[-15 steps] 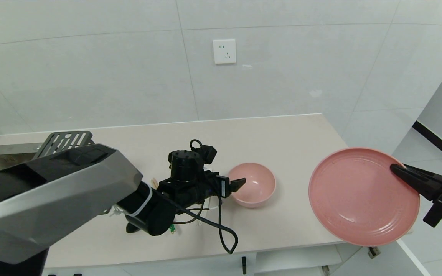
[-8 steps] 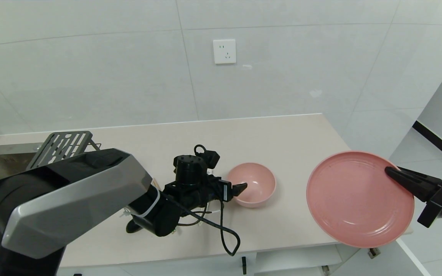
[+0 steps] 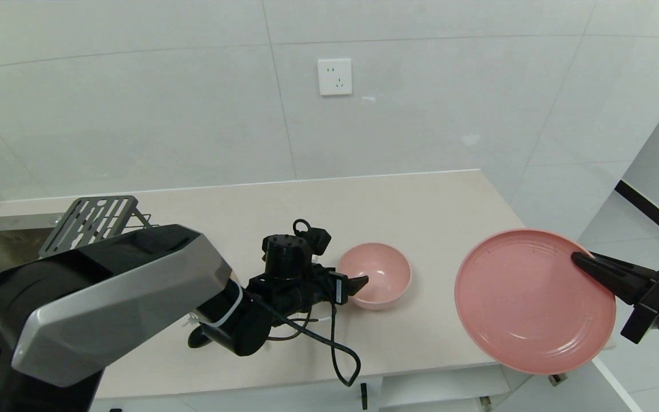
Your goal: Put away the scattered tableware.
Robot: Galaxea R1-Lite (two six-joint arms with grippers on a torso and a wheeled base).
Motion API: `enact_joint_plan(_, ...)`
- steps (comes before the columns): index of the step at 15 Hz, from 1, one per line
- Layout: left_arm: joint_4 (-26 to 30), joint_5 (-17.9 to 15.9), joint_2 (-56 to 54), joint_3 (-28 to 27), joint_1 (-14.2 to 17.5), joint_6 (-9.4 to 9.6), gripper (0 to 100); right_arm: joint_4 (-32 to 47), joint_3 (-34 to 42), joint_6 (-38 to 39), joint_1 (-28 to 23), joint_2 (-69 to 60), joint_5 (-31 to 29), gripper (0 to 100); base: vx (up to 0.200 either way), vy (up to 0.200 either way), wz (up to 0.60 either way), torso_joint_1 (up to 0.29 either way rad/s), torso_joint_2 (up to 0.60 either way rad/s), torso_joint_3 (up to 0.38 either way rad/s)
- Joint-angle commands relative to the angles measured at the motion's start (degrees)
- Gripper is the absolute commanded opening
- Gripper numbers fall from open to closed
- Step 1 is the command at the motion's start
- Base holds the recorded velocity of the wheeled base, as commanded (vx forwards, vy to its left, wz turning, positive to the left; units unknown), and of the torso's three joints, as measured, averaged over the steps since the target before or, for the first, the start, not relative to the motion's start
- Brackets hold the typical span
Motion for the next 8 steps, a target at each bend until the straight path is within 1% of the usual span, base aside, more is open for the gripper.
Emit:
enact_joint_plan(1, -0.13, -0.01, -0.06, 0.18, -0.45, 0.01, 0, -0.02, -0.04, -0.01, 0.02, -0.13, 0.03, 0, 0.0, 0.0, 0.0, 0.0, 0.0, 0.0)
enact_joint_plan(4, -1.01, -0.01, -1.21, 0.44, -1.07, 0.01, 0, -0.02, -0.04, -0.01, 0.02, -0.13, -0.06, 0, 0.0, 0.0, 0.0, 0.0, 0.0, 0.0)
enact_joint_plan(6, -3.91, 0.07, -2.61, 0.62, -1.07, 0.45, 0, -0.02, 0.04, 0.08, 0.02, -0.4, 0.03, 0, 0.0, 0.0, 0.0, 0.0, 0.0, 0.0)
enact_joint_plan(8, -6.2, 0.42, -3.93, 2.29, -1.07, 2.82, 0, -0.02, 0.04, 0.08, 0.02, -0.57, -0.06, 0, 0.0, 0.0, 0.0, 0.0, 0.0, 0.0)
